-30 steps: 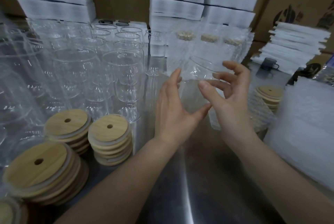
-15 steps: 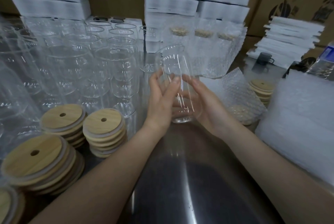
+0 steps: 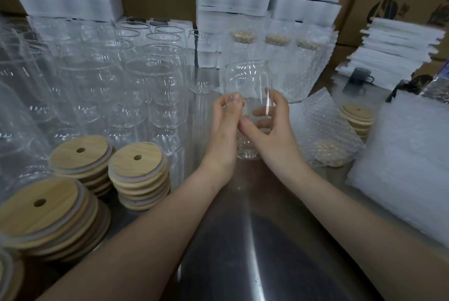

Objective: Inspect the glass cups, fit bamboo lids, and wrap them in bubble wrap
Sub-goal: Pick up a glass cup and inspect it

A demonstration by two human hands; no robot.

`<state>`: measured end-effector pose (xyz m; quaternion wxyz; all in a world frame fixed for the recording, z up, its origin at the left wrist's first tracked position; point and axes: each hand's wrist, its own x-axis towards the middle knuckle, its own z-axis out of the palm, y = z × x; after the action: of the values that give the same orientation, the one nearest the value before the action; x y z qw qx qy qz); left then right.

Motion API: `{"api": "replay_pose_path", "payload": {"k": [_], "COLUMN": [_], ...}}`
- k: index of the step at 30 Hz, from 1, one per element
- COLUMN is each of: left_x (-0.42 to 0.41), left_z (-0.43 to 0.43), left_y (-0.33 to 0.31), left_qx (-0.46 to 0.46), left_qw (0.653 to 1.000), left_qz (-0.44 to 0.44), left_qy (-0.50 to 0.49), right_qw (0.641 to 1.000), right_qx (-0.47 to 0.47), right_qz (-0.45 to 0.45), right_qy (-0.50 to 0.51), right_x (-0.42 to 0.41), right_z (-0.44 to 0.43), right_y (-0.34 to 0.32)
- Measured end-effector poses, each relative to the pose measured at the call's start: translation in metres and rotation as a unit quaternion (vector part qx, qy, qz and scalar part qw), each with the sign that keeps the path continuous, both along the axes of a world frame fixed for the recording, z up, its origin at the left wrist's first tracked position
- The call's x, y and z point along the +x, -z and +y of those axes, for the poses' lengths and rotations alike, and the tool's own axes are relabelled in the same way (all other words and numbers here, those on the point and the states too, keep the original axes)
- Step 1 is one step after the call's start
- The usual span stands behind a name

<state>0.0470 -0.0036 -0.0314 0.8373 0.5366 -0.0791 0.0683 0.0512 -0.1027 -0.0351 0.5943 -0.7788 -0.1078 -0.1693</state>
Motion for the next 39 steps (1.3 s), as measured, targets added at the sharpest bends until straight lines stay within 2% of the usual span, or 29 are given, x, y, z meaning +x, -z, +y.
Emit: {"api": "replay_pose_path", "payload": {"k": [4,9,13,19,21,24,26,29,33,36,39], "left_x": [0.003,0.007,0.009,0.014,0.017,0.022,0.023,0.025,0.023,0.021,0.021], "left_z": [0.0,0.003,0.005,0.005,0.009,0.014,0.015,0.013,0.006,-0.001,0.001], "left_y": [-0.005,-0.01,-0.023,-0.02,-0.014,-0.008,-0.008,-0.006,-0.007,-0.006,-0.005], "left_qx": [-0.048,-0.033,-0.009,-0.081,-0.1,-0.115,-0.114,-0.082,-0.033,-0.043,-0.081], "left_qw": [0.997,0.996,0.995,0.985,0.984,0.98,0.98,0.988,0.997,0.997,0.994], "left_qz": [0.045,0.07,0.08,0.096,0.098,0.117,0.132,0.126,0.069,0.063,0.076], "left_qy": [0.031,0.038,0.061,0.116,0.114,0.112,0.097,0.043,-0.026,-0.024,0.018], "right_qw": [0.999,0.997,0.981,0.955,0.969,0.995,0.997,0.994,0.996,0.998,0.999], "right_qx": [-0.013,0.074,0.163,0.214,0.162,-0.006,-0.069,-0.102,-0.08,-0.054,-0.032], "right_qz": [-0.026,0.019,0.057,0.08,0.075,0.046,0.013,-0.041,0.029,0.034,0.015], "right_qy": [0.014,-0.032,-0.09,-0.187,-0.173,-0.09,-0.012,0.031,-0.032,-0.007,0.01], "right_x": [-0.003,-0.006,-0.003,0.005,0.011,0.015,0.011,0.002,-0.006,-0.008,-0.005], "right_z": [0.004,-0.003,-0.008,-0.013,-0.012,-0.013,-0.015,-0.01,0.003,0.006,0.006], "right_y": [-0.002,-0.01,-0.018,-0.011,-0.007,-0.006,-0.008,-0.008,-0.003,-0.003,-0.004]}}
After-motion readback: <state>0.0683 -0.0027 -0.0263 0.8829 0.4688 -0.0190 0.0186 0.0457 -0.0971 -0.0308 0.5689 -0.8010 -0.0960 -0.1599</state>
